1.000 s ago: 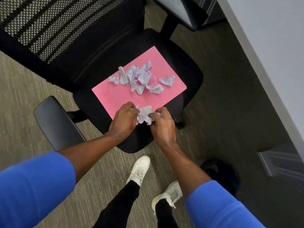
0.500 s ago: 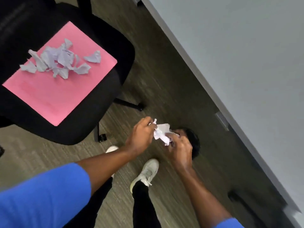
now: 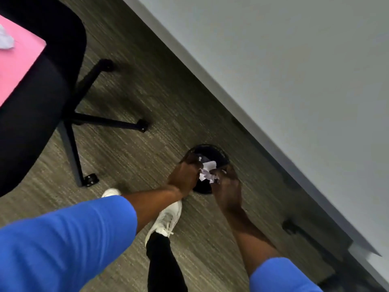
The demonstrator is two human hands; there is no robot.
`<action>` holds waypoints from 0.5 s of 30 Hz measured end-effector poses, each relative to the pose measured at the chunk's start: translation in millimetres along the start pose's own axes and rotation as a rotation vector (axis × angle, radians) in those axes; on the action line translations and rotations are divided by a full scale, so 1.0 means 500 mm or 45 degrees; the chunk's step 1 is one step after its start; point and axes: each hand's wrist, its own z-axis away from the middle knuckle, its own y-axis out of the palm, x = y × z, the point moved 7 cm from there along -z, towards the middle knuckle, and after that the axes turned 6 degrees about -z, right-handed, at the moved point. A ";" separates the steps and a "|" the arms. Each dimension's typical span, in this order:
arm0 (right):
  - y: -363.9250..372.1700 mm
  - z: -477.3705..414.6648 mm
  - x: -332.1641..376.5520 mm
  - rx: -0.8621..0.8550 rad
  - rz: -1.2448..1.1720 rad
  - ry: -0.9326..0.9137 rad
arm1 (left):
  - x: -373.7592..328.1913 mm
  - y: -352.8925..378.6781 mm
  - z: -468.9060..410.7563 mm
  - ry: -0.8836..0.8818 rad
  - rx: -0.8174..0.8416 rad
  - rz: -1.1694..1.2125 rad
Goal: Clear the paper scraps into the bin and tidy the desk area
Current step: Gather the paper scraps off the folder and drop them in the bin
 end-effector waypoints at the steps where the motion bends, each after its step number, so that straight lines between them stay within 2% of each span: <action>1: 0.009 -0.004 -0.015 0.011 -0.002 0.020 | -0.003 0.011 -0.002 0.051 -0.032 0.014; 3: 0.028 -0.011 -0.041 0.035 -0.025 0.064 | 0.002 0.037 -0.014 0.082 -0.016 0.027; 6: 0.056 -0.021 -0.072 0.053 -0.082 0.055 | 0.025 0.084 -0.038 0.041 0.113 0.064; 9: 0.081 -0.034 -0.101 0.123 -0.147 0.173 | 0.043 0.118 -0.052 0.010 0.253 0.057; 15: 0.093 -0.035 -0.134 0.195 -0.077 0.293 | 0.074 0.112 -0.044 -0.086 0.303 -0.055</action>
